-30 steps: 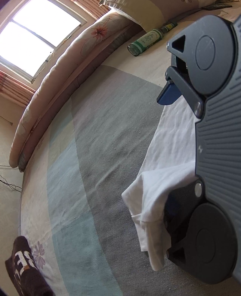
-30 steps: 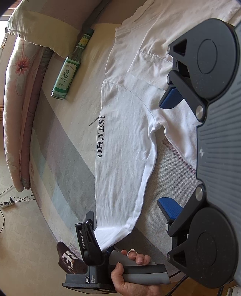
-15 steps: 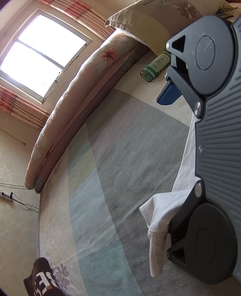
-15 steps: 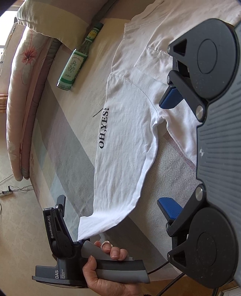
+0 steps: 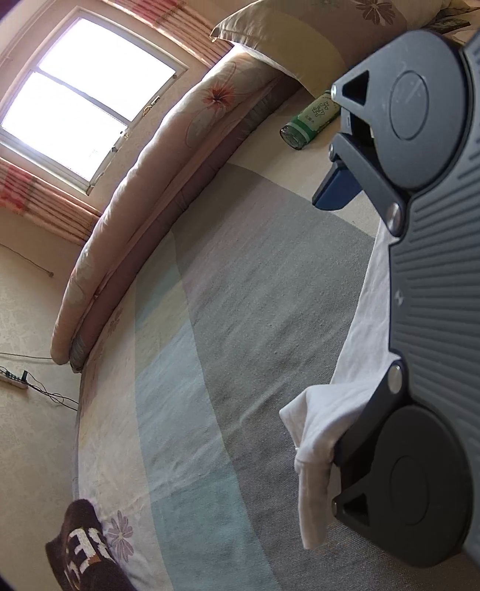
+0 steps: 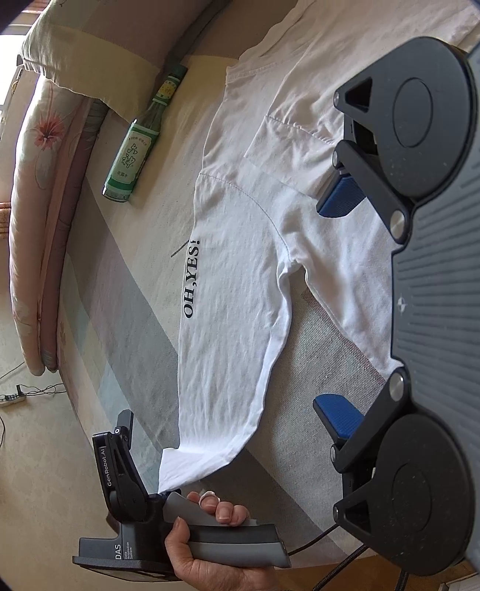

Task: Fold clothes
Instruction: 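Lift the sleeve with the left gripper and carry it across the shirt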

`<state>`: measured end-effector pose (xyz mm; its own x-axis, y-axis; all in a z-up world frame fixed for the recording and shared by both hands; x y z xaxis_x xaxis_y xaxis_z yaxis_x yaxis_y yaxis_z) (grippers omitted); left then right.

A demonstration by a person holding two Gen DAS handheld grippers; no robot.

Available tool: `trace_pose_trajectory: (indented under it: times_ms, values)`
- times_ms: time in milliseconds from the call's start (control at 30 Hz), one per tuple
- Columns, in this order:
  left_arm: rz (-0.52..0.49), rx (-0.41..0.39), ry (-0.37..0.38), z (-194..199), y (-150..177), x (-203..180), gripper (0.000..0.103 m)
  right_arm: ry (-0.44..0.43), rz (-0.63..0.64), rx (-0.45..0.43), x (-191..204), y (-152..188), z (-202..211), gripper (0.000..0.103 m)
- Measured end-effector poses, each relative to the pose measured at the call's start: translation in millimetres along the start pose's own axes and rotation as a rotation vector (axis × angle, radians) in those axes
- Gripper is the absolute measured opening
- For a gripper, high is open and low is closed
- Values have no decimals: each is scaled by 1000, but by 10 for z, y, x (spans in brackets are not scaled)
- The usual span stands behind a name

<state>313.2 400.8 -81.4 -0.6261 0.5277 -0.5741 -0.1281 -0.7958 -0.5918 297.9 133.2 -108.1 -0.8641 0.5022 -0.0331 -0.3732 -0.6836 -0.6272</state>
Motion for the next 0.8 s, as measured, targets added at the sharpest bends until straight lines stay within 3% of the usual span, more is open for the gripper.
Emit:
trace_pose_trajectory:
  times_ms: [300, 600, 800]
  values:
    - [-121, -80, 90, 236, 74, -284, 102, -35, 20, 23, 110, 133, -13, 103]
    - [-171, -112, 111, 533, 57, -445, 102, -140, 81, 105, 321, 319, 164, 103]
    - [-199, -129, 135, 711, 62, -663, 102, -142, 128, 106, 269, 397, 411, 103]
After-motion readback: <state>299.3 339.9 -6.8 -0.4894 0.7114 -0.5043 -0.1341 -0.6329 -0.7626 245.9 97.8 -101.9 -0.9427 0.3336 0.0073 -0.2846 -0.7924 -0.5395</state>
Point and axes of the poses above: each gripper's, at about its wrist camera, not at the fingertips, and z roughly against the way its jaws point, x to its left, y to its underside, the point moved 10 cm from there along -z, roughly the way its jaws point, and after that the axes turned 14 degrees about z, right-handed, at the moved point
